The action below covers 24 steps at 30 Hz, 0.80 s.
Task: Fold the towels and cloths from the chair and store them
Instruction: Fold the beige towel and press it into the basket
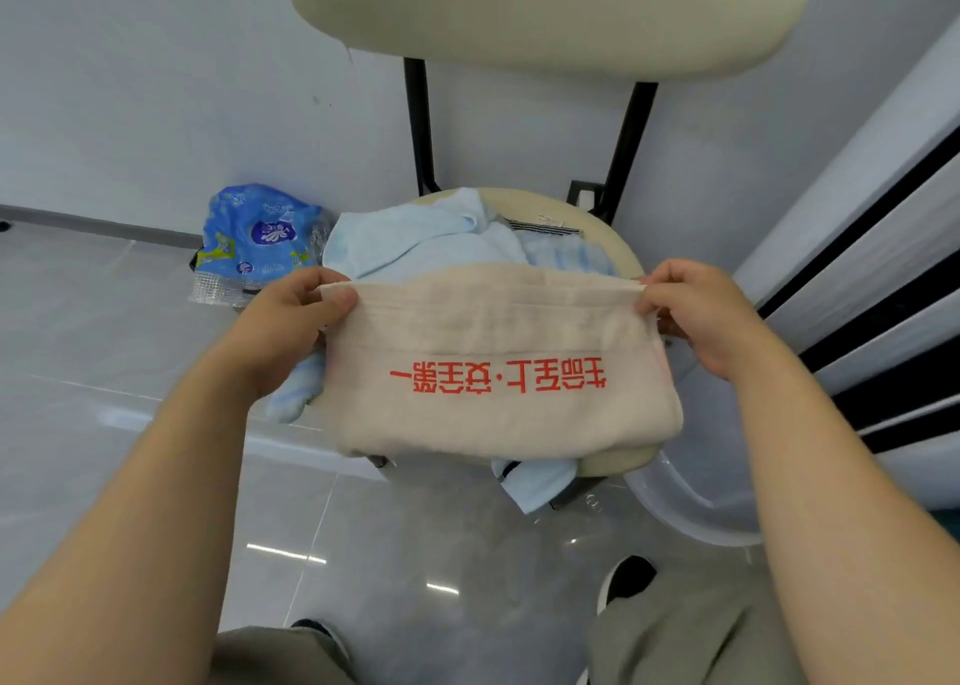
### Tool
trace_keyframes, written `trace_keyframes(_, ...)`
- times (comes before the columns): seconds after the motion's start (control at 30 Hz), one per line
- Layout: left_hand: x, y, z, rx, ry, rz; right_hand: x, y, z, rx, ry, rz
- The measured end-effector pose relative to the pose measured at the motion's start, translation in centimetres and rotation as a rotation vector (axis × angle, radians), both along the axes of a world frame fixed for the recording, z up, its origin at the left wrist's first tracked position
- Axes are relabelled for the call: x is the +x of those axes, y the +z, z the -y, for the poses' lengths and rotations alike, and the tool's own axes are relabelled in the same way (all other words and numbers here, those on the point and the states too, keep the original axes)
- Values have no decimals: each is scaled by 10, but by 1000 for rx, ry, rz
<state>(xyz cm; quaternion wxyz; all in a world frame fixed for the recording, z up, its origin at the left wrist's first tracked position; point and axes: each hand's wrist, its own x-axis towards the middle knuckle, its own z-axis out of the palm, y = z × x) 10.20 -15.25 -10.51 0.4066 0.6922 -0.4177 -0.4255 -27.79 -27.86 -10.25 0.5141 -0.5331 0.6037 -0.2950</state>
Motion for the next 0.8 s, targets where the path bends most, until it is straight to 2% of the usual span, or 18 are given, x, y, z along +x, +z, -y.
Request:
trace_keyframes(0.33, 0, 29, -17, 8, -126, -134, -2, 14, -7, 0, -18, -4)
trace_keyframes(0.4, 0, 29, -18, 28, -140, -65, -1, 17, -9, 5, -34, -6)
trace_keyframes(0.5, -2, 25, -17, 70, -128, 151, 0, 20, -12, 5, -54, -23)
trace_keyframes(0.6, 0, 29, -16, 19, -57, 276, 2, 26, -14, -37, -66, -83)
trace_keyframes(0.8, 2, 70, -30, -142, -34, 162, 0, 55, -23, -172, -71, -181)
